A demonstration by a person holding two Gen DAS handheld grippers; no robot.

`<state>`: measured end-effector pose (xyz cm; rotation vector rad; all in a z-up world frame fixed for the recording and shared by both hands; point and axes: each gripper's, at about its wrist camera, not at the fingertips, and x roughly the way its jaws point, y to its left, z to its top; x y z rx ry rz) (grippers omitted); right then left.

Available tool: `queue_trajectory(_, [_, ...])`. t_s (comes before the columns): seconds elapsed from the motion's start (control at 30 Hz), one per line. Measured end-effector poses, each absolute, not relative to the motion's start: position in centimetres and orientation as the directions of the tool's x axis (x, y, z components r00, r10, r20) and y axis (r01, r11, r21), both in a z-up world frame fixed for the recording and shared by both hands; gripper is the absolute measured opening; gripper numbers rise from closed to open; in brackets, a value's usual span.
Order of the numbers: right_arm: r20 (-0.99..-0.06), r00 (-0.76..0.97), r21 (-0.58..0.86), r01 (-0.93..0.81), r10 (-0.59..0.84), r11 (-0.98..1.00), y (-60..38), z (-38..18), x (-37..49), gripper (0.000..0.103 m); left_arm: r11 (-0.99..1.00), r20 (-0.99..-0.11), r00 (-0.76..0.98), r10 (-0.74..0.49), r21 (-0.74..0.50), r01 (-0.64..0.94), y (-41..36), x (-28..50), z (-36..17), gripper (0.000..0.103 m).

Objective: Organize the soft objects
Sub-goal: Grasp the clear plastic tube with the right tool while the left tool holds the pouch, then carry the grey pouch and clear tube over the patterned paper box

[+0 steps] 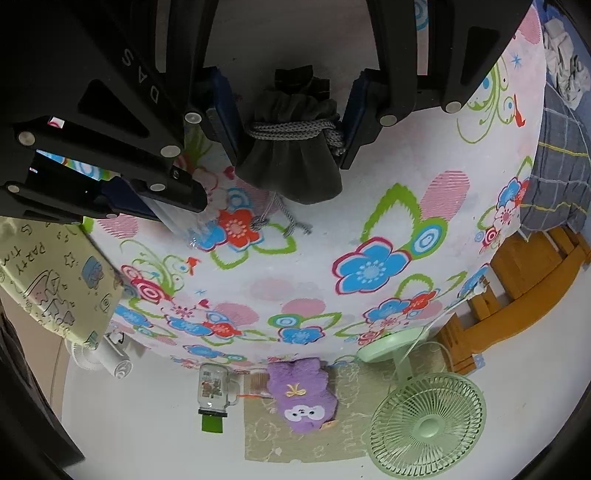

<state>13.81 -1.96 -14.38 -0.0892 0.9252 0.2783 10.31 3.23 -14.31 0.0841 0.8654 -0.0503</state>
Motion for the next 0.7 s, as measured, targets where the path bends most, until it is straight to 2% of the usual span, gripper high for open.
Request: queue_trajectory(0.7, [-0.745, 0.646, 0.019, -0.227, 0.165, 0.974, -5.3, -11.1, 12.4, 0.02, 0.991, -0.712, 0.699, -0.064, 0.037, 0.129, 0.1, 9.8, -11.4, 0.051])
